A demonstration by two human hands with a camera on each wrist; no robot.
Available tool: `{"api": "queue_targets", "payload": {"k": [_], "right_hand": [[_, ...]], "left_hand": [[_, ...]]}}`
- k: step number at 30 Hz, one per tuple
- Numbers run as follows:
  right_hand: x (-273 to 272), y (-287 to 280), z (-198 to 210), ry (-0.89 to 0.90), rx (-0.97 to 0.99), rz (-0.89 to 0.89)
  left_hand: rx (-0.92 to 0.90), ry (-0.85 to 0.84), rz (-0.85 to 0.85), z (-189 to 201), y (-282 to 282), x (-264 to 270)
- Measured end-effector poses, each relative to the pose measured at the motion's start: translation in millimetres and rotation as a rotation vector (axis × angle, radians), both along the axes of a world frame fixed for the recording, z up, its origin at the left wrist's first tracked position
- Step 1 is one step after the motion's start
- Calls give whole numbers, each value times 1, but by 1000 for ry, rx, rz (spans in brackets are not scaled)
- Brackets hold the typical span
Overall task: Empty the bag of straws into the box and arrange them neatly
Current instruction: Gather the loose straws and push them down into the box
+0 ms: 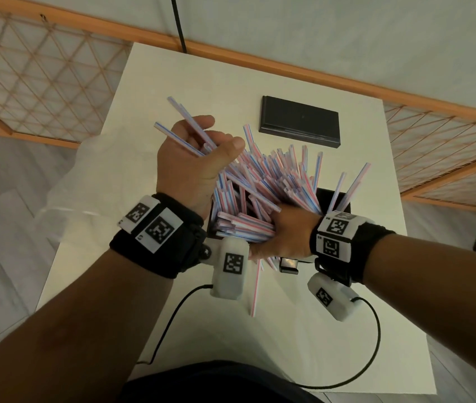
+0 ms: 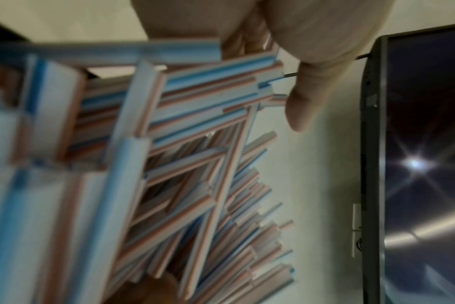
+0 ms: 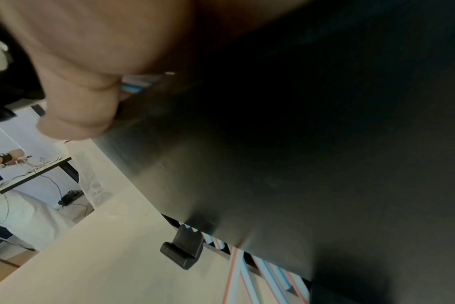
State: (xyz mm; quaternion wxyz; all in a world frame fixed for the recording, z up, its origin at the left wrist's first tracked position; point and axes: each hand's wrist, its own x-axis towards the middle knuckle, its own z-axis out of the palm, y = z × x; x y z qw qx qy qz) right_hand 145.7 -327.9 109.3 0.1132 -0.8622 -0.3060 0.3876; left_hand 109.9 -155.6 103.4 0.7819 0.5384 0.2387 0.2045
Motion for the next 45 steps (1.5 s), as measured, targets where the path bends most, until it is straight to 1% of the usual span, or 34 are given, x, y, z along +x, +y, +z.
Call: {"api": "queue_targets", "payload": {"k": [2,3,5,8,10,12,15,17,20,22,27,30,32,34,39,42,45], "right_hand": [[0,-4,-15,-15,53,-24],[-1,-5,-19,-13,78,-67],[-3,-9,-20,-81,94,-123],[-9,-14,-14,-216,97,-48],[-13,-15,-7,-231,38,1],[-14,-19,-8,-243,21,-3],[-18,-26,-11,-251,138,-110],[-22,-29,-11,-306,202,-108],[-29,-33,-12,-368,191,-82],[-33,-37,-10,-388,191,-89],[-40,-50,-2,-481,204,-168],[-43,-54,-3,-524,261,-223],[-44,-54,-5,-555,294,-247],[-46,-54,-7,-566,314,-266],[-46,-54,-5,-561,302,-262],[-46,-52,-7,-516,290,-260],[-47,-48,-8,-443,319,-264]], "left_hand": [[73,-5,41,2,-1,-1],[108,-7,65,3,-2,-1],[169,-10,95,6,-4,-2],[231,-11,118,10,-7,-3],[260,-11,139,14,-9,-3],[292,-10,139,18,-11,-2],[344,0,128,23,-14,-3],[377,11,138,25,-16,-4],[397,17,155,32,-20,-6],[415,-3,133,39,-22,-7],[477,-65,85,44,-23,-10],[535,-85,93,46,-22,-12],[522,-104,89,50,-23,-13],[519,-114,81,55,-26,-14],[579,-115,72,57,-25,-17],[544,-146,84,67,-25,-20],[519,-222,106,83,-27,-21]]}}
